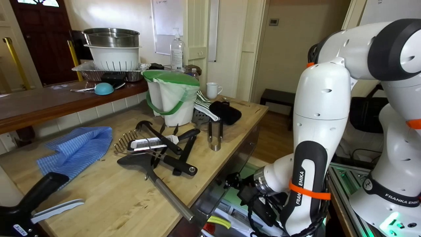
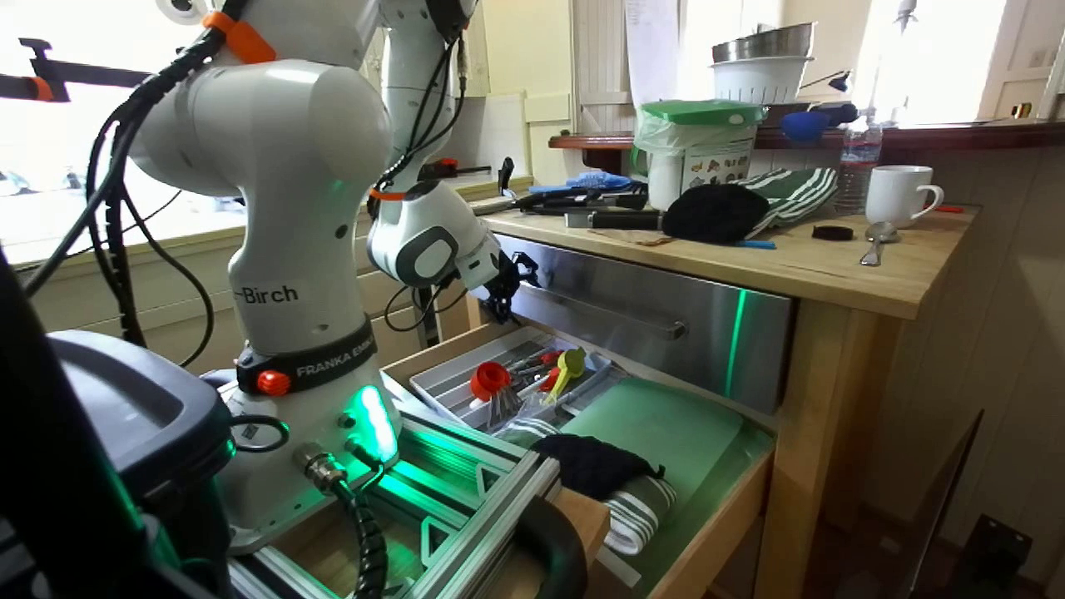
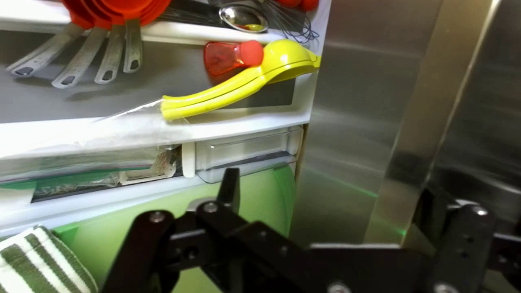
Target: Open the first top drawer
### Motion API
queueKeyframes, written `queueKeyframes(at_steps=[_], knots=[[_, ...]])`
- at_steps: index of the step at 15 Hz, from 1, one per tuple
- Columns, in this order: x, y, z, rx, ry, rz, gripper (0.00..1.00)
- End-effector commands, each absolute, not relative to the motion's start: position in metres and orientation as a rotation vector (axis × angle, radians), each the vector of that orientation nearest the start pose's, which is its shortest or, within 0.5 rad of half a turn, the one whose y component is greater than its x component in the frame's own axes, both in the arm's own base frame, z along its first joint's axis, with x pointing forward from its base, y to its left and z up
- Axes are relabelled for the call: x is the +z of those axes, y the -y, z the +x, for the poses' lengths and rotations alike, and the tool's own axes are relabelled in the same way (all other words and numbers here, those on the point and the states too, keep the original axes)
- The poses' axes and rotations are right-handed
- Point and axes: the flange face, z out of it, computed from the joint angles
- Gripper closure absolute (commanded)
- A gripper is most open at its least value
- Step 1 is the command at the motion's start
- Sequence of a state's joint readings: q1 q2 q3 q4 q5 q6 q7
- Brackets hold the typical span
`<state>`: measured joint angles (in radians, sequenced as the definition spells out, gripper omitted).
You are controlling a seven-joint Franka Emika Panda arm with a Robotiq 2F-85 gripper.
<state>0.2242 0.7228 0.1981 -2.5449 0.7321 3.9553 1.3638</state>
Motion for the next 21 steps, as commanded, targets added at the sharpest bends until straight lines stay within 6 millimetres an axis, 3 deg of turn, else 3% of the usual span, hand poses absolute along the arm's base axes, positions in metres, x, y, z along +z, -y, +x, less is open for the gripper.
queueKeyframes(at_steps=[1, 4, 7, 8, 13, 15, 17, 21], knots=[[0.079, -0.112, 0.349, -0.639, -2.114, -1.913, 0.0], [0.087, -0.123, 0.313, -0.612, -2.125, -1.973, 0.0], [0.127, -0.131, 0.27, -0.733, -2.081, -1.956, 0.0], [0.13, -0.154, 0.278, -0.806, -2.062, -1.925, 0.0], [0.211, -0.199, 0.231, -1.014, -1.969, -1.682, 0.0], [0.248, -0.206, 0.226, -1.037, -1.98, -1.54, 0.0], [0.278, -0.2, 0.233, -1.041, -2.025, -1.398, 0.0], [0.338, -0.161, 0.264, -1.074, -2.083, -1.1, 0.0]])
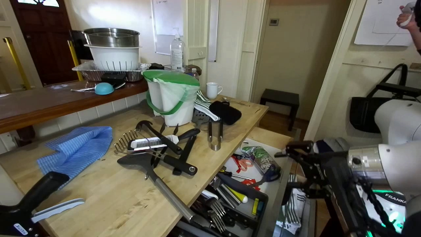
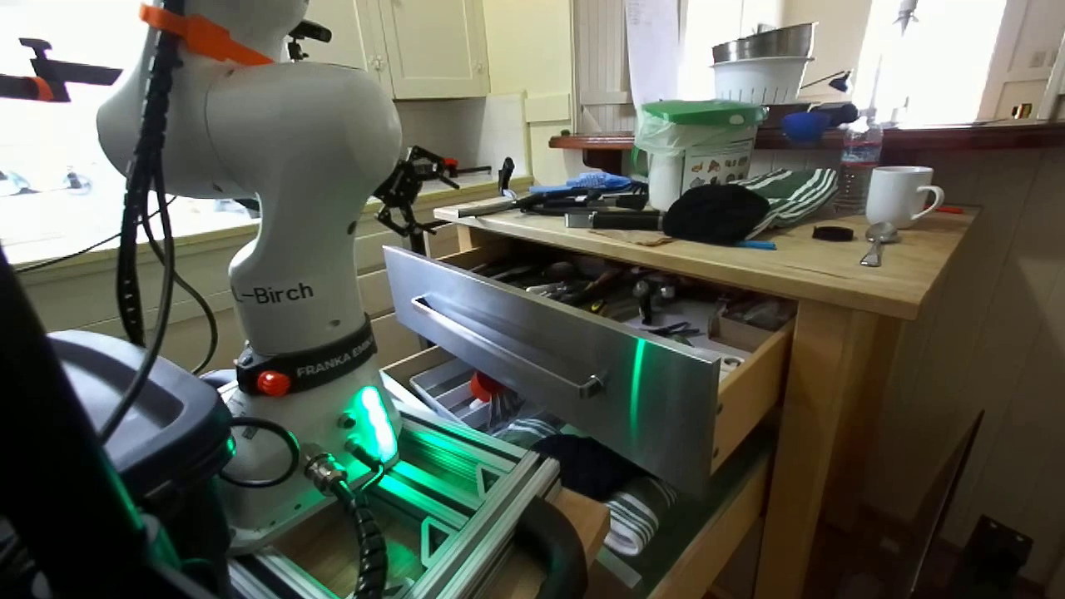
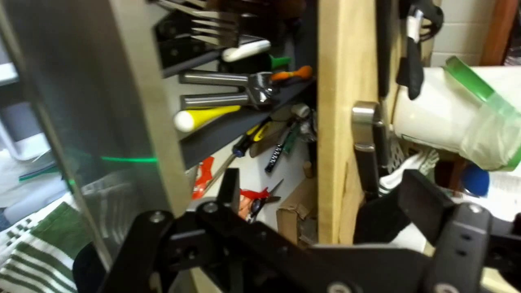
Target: Open the first top drawer
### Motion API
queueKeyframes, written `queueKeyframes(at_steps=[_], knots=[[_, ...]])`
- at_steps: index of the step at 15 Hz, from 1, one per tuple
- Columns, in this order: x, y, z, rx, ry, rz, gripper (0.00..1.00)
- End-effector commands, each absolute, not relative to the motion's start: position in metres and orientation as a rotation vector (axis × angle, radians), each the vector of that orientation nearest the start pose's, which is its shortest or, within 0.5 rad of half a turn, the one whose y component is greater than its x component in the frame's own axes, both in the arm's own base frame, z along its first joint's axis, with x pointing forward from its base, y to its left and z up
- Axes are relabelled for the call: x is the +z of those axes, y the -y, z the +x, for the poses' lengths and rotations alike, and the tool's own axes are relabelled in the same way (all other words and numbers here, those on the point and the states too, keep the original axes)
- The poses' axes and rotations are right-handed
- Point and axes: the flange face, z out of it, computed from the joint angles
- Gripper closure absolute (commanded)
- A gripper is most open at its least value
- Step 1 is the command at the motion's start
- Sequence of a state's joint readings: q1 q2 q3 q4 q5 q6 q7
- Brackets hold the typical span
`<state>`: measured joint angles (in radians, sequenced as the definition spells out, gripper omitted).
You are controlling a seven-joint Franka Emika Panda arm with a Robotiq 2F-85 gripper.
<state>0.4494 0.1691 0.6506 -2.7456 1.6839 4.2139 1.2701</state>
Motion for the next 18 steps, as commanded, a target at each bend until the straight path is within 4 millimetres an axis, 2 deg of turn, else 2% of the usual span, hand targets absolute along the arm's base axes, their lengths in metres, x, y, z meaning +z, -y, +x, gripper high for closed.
queueKeyframes(at_steps=[1, 3, 5, 7, 9, 10, 12, 14, 17, 18], knots=[[0.352, -0.145, 0.276, -1.083, -2.092, -1.021, 0.0], [0.374, -0.107, 0.299, -1.095, -2.119, -0.864, 0.0], [0.385, -0.058, 0.321, -1.084, -2.16, -0.719, 0.0], [0.384, -0.013, 0.356, -1.038, -2.195, -0.686, 0.0], [0.366, 0.016, 0.383, -0.943, -2.254, -0.691, 0.0], [0.352, 0.021, 0.393, -0.893, -2.284, -0.719, 0.0], [0.326, 0.016, 0.399, -0.791, -2.336, -0.806, 0.0], [0.307, -0.003, 0.385, -0.719, -2.346, -0.946, 0.0], [0.292, -0.024, 0.36, -0.656, -2.33, -1.117, 0.0], [0.287, -0.035, 0.375, -0.632, -2.332, -1.153, 0.0]])
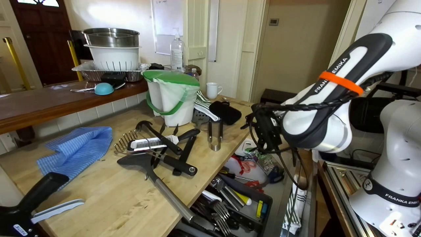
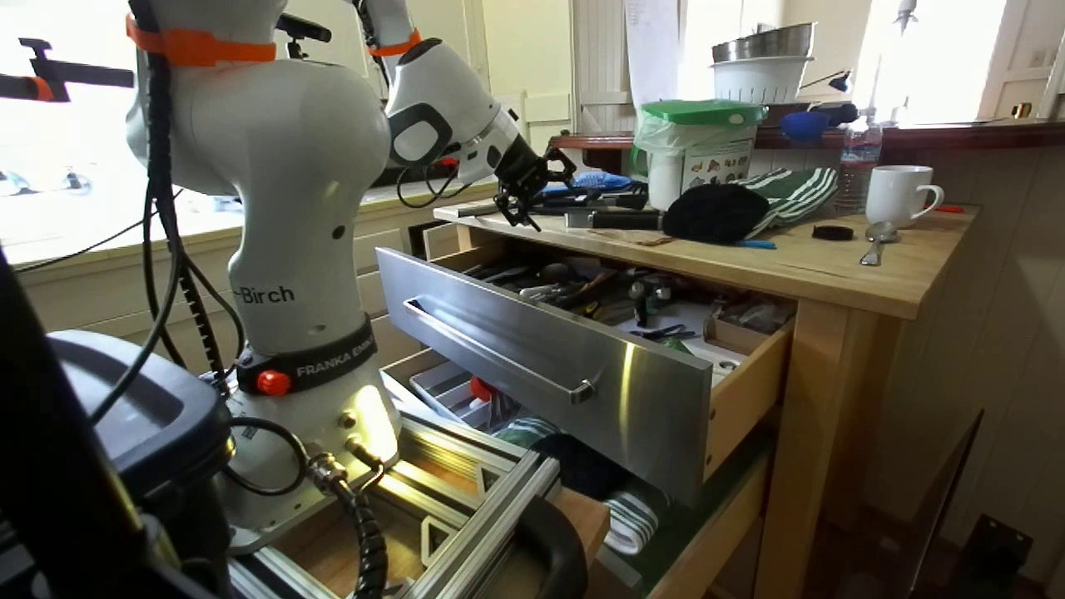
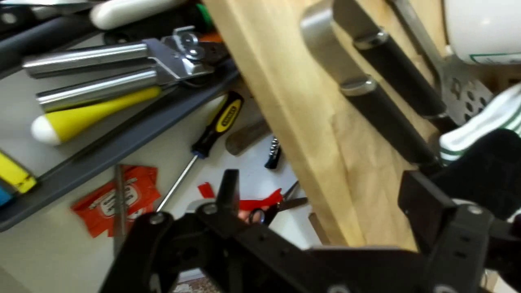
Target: Open the first top drawer
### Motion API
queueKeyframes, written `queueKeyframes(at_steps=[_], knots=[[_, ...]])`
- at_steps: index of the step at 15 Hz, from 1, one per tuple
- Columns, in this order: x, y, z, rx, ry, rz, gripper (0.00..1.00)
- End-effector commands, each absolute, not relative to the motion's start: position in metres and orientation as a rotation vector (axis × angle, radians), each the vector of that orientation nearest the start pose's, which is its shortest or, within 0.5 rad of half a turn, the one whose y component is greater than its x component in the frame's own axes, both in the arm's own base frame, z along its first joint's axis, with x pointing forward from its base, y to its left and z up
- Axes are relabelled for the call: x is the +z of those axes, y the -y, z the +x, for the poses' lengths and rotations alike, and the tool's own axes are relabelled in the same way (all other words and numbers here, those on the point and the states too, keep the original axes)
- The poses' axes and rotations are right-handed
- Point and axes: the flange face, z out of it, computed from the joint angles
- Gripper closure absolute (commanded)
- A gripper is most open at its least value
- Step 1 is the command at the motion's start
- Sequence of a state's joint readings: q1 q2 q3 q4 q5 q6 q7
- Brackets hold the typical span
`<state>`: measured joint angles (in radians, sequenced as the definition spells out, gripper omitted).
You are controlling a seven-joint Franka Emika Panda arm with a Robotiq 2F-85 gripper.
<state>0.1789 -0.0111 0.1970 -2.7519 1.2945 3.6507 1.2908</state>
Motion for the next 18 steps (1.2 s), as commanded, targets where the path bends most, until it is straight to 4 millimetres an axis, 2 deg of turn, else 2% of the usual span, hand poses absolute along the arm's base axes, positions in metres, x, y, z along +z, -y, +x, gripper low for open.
queueKeyframes(at_steps=[1, 4, 7, 9, 13, 18], knots=[[0.28, -0.038, 0.371, -0.564, -2.348, -1.186, 0.0], [0.256, -0.051, 0.369, -0.375, -2.353, -1.342, 0.0], [0.226, -0.05, 0.363, -0.241, -2.331, -1.542, 0.0], [0.205, -0.042, 0.357, -0.243, -2.308, -1.691, 0.0], [0.177, -0.026, 0.355, -0.244, -2.205, -1.96, 0.0], [0.152, -0.031, 0.345, -0.219, -2.024, -2.258, 0.0]])
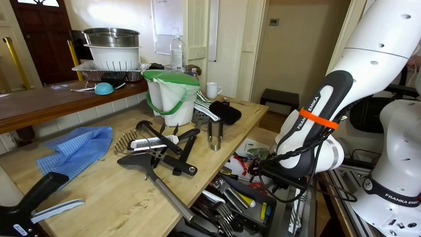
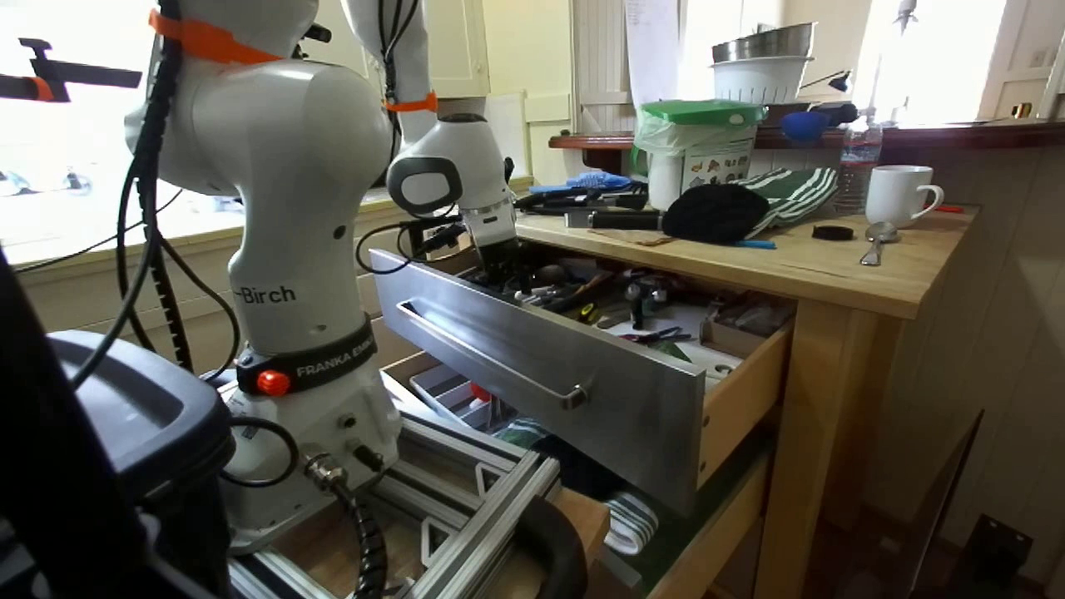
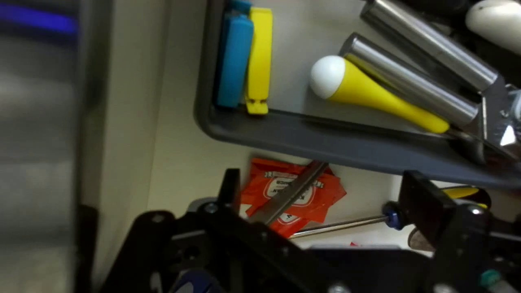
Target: Open the first top drawer
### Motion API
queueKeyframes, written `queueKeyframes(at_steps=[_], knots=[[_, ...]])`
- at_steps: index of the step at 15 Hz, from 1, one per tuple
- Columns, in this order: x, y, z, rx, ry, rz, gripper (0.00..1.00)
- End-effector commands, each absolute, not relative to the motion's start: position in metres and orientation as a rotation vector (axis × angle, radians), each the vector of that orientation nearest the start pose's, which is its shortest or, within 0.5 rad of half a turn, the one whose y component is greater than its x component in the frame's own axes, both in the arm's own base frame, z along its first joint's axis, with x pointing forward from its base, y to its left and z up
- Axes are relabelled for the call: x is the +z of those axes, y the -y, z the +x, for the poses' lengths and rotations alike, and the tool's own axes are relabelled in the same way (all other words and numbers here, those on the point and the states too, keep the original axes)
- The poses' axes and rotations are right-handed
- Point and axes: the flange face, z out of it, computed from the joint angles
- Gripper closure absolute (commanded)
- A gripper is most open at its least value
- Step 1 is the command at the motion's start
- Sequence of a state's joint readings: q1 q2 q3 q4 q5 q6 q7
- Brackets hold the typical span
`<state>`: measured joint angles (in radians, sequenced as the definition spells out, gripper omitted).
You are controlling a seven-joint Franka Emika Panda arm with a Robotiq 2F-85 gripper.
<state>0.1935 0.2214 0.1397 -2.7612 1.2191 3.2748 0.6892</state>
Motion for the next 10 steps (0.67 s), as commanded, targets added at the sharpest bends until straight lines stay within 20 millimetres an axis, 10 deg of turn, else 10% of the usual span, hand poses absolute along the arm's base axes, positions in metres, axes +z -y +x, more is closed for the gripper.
queueKeyframes(at_steps=[1, 10], knots=[[0.148, -0.032, 0.342, -0.222, -1.986, -2.311, 0.0], [0.146, -0.054, 0.317, -0.18, -1.773, -2.491, 0.0]])
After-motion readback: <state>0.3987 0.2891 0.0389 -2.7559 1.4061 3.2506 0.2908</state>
